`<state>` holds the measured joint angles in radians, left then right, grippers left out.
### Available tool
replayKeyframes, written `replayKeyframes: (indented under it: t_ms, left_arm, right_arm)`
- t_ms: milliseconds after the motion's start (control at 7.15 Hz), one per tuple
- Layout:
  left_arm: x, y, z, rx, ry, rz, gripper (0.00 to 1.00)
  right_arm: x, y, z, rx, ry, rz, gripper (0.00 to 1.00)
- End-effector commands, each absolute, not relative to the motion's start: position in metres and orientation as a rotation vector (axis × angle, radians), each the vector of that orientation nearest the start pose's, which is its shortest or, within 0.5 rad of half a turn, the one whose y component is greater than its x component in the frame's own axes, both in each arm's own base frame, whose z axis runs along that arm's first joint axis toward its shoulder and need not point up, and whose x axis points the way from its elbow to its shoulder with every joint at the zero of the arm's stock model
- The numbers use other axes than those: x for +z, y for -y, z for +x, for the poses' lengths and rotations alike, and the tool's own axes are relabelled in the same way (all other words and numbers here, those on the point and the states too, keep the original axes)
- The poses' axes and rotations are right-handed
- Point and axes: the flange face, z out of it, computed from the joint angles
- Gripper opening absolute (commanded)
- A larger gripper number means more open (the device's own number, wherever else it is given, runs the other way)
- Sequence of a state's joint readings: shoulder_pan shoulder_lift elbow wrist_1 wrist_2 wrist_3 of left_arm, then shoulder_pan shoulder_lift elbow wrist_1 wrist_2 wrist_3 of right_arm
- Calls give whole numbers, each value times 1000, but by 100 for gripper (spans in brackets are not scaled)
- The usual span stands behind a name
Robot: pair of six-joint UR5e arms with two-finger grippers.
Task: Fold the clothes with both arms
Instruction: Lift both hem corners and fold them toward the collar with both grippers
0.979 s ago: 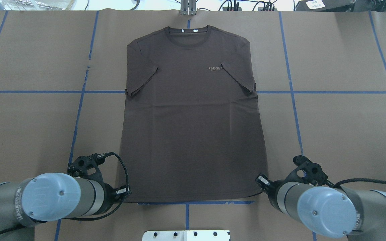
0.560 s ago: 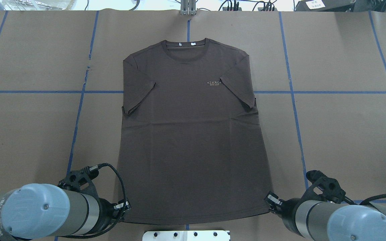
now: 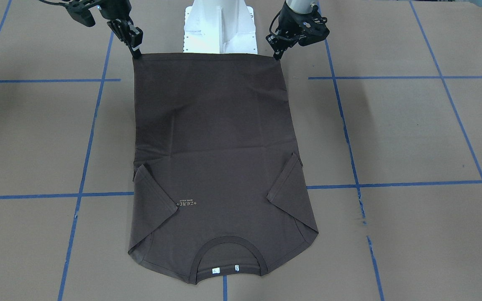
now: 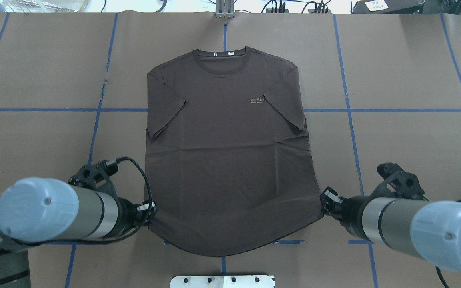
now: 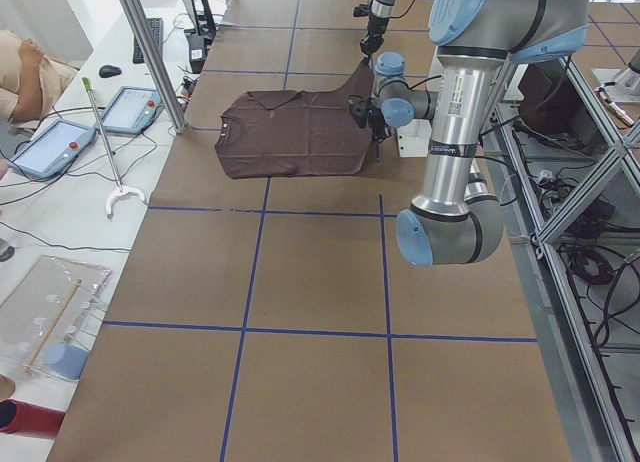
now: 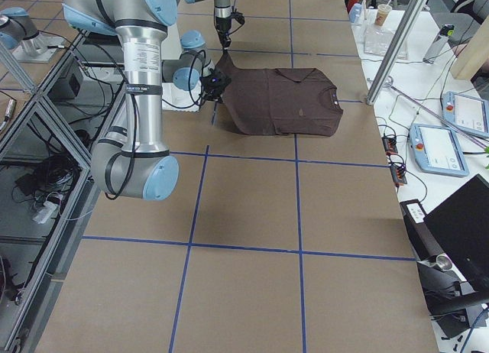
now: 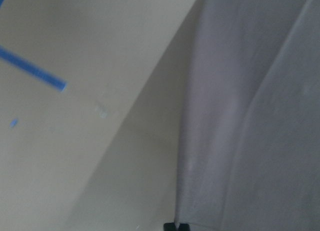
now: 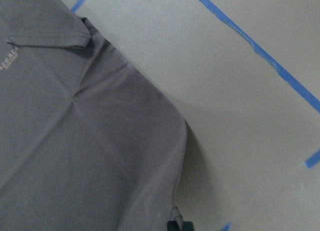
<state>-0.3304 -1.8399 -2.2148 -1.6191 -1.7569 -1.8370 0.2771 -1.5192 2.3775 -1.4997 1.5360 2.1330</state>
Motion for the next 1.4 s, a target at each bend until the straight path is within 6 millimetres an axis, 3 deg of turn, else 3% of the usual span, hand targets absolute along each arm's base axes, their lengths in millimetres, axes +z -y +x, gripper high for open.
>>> replayKeyframes:
  t_ms: [0, 280, 420, 560, 699, 839, 979, 1119, 1259]
  left_arm:
    - [225, 361, 413, -533, -984, -8, 0]
    - [236, 420, 394, -627, -1000, 52, 0]
    - [243, 442, 397, -651, -1010, 70, 0]
    - [253, 483, 402, -669, -1023, 113, 0]
    - [271, 510, 417, -657, -1025, 140, 0]
    - [274, 538, 414, -662, -1037, 176, 0]
    - [280, 567, 403, -637, -1000, 227, 0]
    - [282, 590, 397, -621, -968, 269, 0]
    - [282, 595, 398, -627, -953, 294, 0]
  right_arm:
    - [280, 334, -364, 805, 919, -24, 0]
    - [285, 405, -385, 819, 875, 39, 0]
    - [285, 446, -396, 816, 845, 82, 0]
    - [299, 483, -400, 816, 799, 111, 0]
    - [297, 515, -405, 819, 773, 132, 0]
    - [304, 551, -417, 840, 729, 131, 0]
    - [299, 580, -426, 830, 703, 133, 0]
    - [294, 611, -435, 845, 693, 128, 0]
    - [311, 636, -436, 859, 721, 145, 0]
